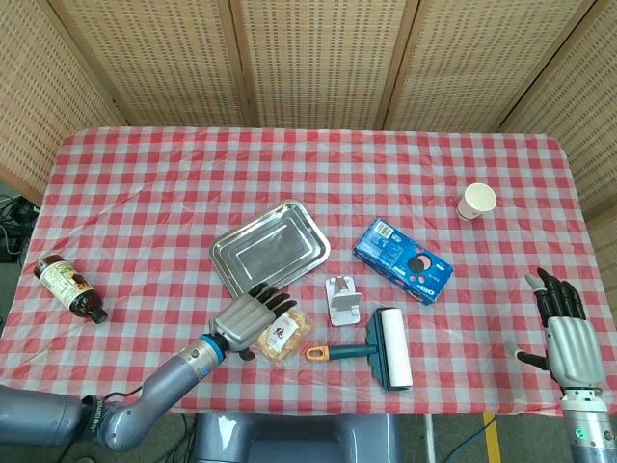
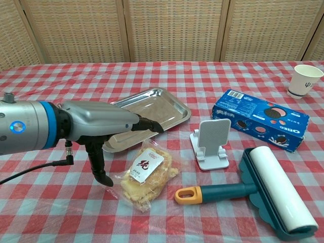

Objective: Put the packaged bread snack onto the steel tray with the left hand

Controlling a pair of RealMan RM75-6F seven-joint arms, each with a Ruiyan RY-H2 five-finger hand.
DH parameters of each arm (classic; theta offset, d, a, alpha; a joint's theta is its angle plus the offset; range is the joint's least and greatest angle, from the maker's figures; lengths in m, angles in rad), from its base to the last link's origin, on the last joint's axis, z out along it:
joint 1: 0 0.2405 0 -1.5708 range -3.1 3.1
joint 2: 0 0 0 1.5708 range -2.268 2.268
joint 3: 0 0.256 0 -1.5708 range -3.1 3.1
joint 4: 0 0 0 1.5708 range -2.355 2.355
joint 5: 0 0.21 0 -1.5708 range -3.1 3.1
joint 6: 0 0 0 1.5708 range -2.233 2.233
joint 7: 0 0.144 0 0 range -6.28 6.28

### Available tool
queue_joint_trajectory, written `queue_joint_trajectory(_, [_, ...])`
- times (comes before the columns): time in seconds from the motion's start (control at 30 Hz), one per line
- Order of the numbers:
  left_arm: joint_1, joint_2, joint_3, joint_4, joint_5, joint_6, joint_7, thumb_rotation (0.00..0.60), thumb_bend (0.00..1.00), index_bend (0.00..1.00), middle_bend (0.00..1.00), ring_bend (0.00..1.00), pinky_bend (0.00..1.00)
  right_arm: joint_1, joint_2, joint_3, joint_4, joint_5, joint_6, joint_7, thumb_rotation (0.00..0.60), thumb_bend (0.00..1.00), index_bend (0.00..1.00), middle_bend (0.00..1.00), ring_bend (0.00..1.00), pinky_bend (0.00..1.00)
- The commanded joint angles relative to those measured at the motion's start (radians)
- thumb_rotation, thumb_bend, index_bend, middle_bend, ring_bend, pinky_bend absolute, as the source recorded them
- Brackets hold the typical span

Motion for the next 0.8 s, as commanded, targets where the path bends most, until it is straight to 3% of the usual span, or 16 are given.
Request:
queue_joint_trajectory(0.03, [-0.063, -0.029, 0.016, 0.021, -0.074, 0.019, 0.033, 0.600, 0.07, 0.01, 0.00, 0.00, 0.00, -0.004, 0.005, 0.005, -0.010, 0.018, -0.006, 0.018, 0.600, 0.08, 0.05, 0.00, 0.00, 0.00])
queue_joint_trajectory(0.57, [-0.212, -0.068, 0.073, 0.068, -0.216, 0.027, 0.048, 0.600, 0.10, 0.01, 0.00, 0.00, 0.00, -0.006, 0.001, 0.008, -0.008, 0.006, 0.007, 0.022, 0.600, 0.08, 0.05, 0.00, 0.00, 0.00])
queue_joint_trajectory(0.67, [-0.225, -0.087, 0.087, 0.079, -0.218, 0.051, 0.048, 0.600, 0.13, 0.07, 0.00, 0.00, 0.02, -0.007, -0.001, 0.009, -0.006, 0.003, 0.011, 0.027, 0.600, 0.08, 0.05, 0.00, 0.00, 0.00])
queue_joint_trajectory(0.8, [-0.226, -0.104, 0.108, 0.089, -0.196, 0.082, 0.043, 0.600, 0.23, 0.21, 0.04, 0.02, 0.15, -0.008, -0.002, 0.011, -0.005, 0.003, 0.015, 0.034, 0.600, 0.08, 0.05, 0.00, 0.00, 0.00])
